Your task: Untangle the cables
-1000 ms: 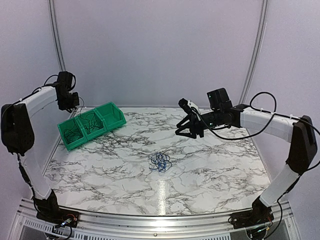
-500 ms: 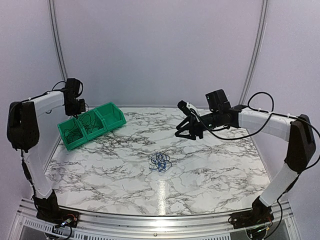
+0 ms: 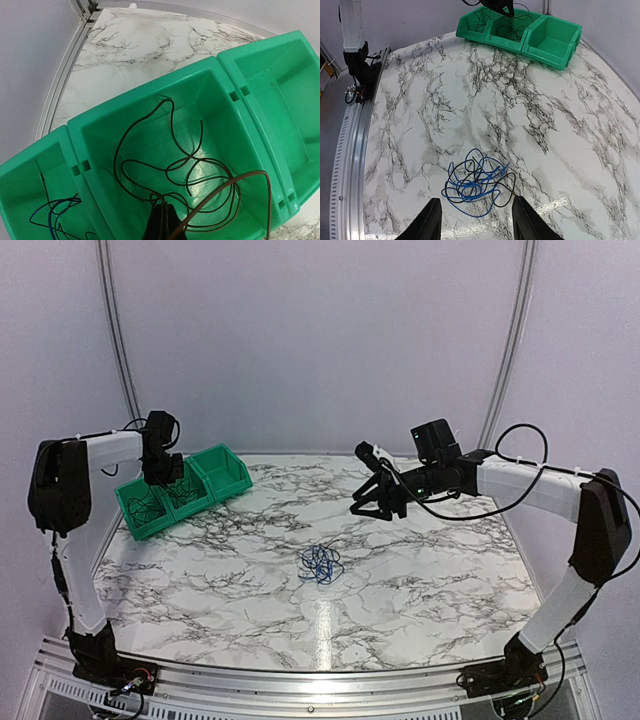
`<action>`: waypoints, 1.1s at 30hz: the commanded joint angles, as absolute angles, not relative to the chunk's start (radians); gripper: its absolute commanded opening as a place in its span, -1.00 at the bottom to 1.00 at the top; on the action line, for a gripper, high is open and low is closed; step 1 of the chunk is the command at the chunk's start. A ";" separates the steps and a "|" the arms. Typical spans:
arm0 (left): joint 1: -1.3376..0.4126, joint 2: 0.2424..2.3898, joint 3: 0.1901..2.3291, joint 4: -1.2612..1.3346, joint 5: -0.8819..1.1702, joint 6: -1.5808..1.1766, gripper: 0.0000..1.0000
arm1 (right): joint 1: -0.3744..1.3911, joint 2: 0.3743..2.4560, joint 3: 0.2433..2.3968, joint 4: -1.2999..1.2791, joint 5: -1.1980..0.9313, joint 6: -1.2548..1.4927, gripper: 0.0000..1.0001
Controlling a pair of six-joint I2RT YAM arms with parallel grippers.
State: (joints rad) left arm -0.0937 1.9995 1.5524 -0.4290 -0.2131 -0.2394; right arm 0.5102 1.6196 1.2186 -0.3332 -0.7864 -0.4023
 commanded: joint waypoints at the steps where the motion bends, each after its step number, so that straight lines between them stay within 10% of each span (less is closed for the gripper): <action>1: -0.100 2.035 1.567 -0.424 -0.197 -0.241 -1.00 | 0.502 1.624 1.253 -0.347 -0.802 -0.419 -0.03; 33: -0.055 1.916 1.565 -0.449 -0.188 -0.237 -0.06 | 0.502 1.640 1.264 -0.368 -0.811 -0.426 -0.02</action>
State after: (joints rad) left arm -0.0666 1.9247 1.5787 -0.4458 -0.2169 -0.2249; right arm 0.5102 1.6268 1.2224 -0.3595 -0.7963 -0.4194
